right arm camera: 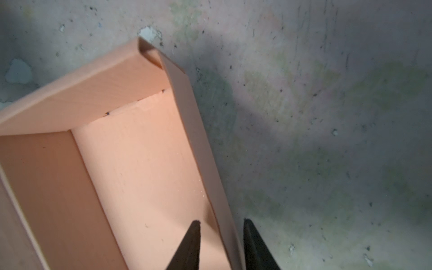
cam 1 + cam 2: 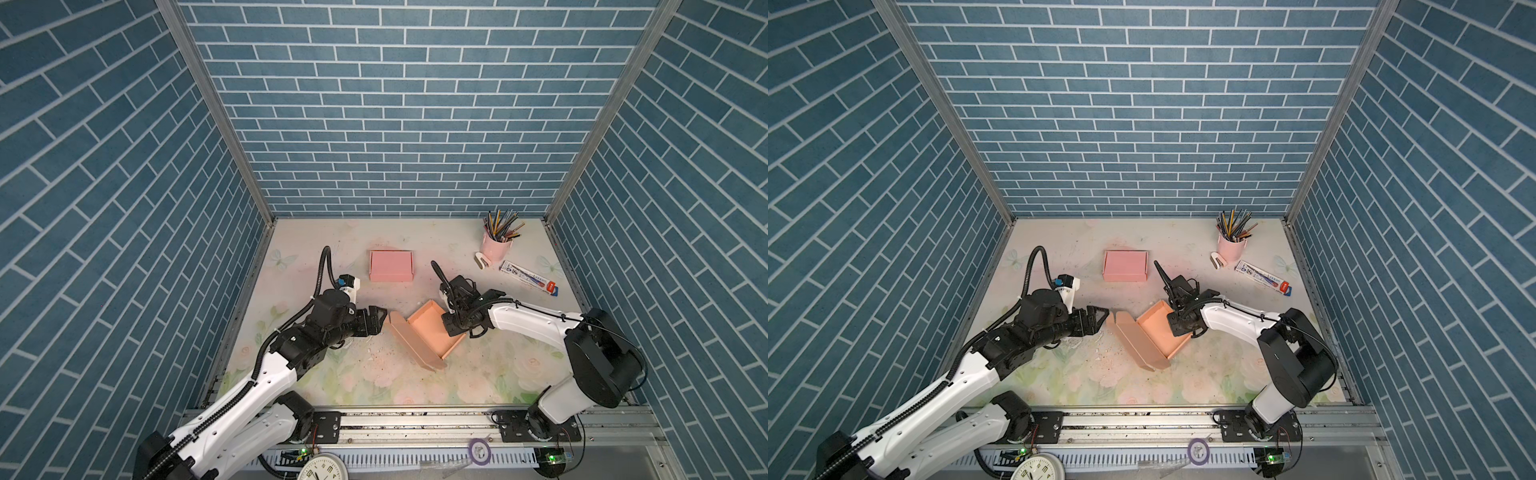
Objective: Fold the paper box
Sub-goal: 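Hold the tan box walls upright with both grippers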
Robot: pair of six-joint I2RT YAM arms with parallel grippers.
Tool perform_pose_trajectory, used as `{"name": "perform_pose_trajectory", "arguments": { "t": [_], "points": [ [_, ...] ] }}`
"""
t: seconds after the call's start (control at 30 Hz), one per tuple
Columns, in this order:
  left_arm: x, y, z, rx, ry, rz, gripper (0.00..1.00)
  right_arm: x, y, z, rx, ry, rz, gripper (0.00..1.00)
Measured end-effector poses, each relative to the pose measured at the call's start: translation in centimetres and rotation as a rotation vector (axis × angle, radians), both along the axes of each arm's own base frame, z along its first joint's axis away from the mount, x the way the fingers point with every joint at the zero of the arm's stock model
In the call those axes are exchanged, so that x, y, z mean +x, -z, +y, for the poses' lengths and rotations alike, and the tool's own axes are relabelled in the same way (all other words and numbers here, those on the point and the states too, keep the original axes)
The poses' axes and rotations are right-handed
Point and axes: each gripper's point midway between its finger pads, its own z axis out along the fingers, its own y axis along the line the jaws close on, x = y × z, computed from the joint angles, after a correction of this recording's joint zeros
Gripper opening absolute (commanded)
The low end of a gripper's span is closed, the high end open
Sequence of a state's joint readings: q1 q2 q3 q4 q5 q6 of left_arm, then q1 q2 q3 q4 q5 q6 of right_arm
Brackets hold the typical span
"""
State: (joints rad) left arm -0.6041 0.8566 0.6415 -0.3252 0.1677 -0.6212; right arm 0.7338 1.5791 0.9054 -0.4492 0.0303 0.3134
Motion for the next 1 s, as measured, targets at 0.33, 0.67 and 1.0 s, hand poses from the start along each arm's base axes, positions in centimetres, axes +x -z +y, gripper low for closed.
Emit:
{"name": "perform_pose_trajectory", "arguments": {
  "t": [0.33,0.67,1.0],
  "points": [
    [-1.5,-1.0,-1.1,-0.107,0.020,0.071,0.87,0.0,1.1,-0.1,-0.013,-0.003,0.011,0.34],
    [-3.4,-2.1,-4.7,-0.110,0.101,0.112,0.82,0.0,1.4,-0.1,-0.009,-0.003,0.008,0.34],
    [-5.7,0.3,-7.8,-0.023,0.102,0.198,0.73,-0.8,1.8,-0.8,-0.003,-0.003,0.004,0.34]
  ]
}}
